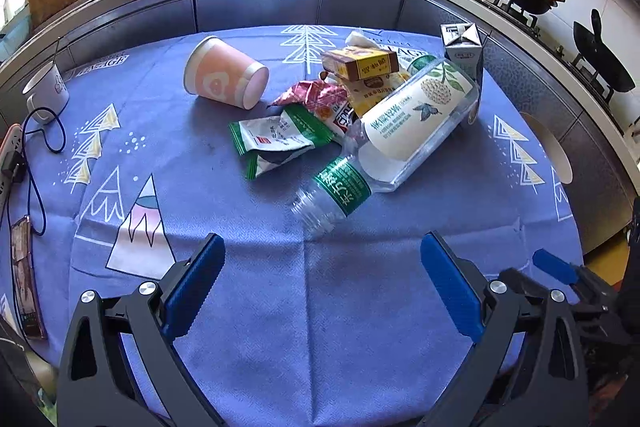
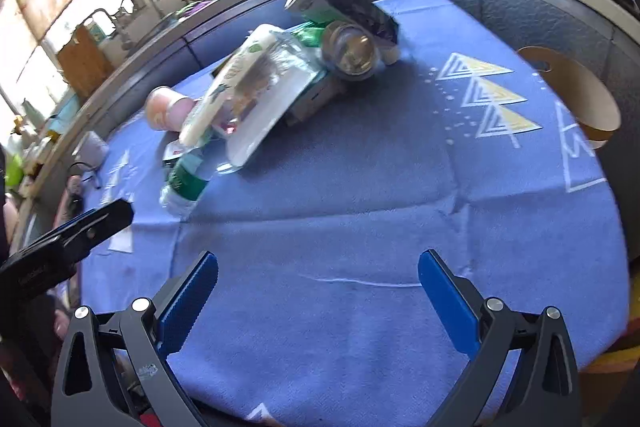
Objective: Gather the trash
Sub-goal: 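Move both tools toward the pile of trash on the table, then grasp the clear tea bottle with the left tool while the right tool grasps the milk carton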
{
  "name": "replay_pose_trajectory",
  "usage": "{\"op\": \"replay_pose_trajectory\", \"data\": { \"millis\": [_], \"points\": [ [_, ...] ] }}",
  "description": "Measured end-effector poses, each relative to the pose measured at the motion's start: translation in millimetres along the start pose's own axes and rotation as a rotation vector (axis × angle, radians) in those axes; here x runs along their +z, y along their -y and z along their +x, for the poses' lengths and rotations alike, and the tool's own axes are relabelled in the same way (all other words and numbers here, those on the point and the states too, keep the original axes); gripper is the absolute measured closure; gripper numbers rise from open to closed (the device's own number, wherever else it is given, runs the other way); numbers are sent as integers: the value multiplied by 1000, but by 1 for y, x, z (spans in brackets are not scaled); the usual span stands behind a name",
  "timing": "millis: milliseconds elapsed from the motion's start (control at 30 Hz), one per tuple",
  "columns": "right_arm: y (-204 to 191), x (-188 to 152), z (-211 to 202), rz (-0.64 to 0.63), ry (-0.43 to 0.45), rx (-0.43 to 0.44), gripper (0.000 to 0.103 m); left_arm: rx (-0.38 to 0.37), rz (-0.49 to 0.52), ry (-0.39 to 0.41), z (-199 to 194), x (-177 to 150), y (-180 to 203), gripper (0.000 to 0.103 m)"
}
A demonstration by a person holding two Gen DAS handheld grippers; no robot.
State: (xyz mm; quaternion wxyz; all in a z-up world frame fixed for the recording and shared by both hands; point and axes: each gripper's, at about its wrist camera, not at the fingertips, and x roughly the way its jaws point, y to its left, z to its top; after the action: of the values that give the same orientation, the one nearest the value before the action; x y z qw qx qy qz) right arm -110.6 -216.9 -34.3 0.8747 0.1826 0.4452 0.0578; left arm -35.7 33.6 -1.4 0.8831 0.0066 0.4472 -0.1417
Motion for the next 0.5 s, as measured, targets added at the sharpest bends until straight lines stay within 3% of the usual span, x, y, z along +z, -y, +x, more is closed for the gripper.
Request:
{"op": "replay_pose_trajectory", "data": {
  "millis": [33, 133, 300, 400, 500],
  "points": [
    [1, -1, 3, 3, -19, 48, 3, -1, -4, 15, 1, 3, -3, 6],
    [3, 0, 4, -14, -21, 38, 9, 28, -14, 60, 6, 12, -11, 6],
    [21, 21, 0, 8, 52, 2, 44, -34, -20, 118, 15, 31, -25, 6],
    [44, 41, 11, 115, 30, 77, 53, -42, 74, 120, 25, 38, -14, 6],
    [54, 63, 21, 148, 48, 76, 53, -45, 211, 74, 42, 41, 12, 6]
  ]
}}
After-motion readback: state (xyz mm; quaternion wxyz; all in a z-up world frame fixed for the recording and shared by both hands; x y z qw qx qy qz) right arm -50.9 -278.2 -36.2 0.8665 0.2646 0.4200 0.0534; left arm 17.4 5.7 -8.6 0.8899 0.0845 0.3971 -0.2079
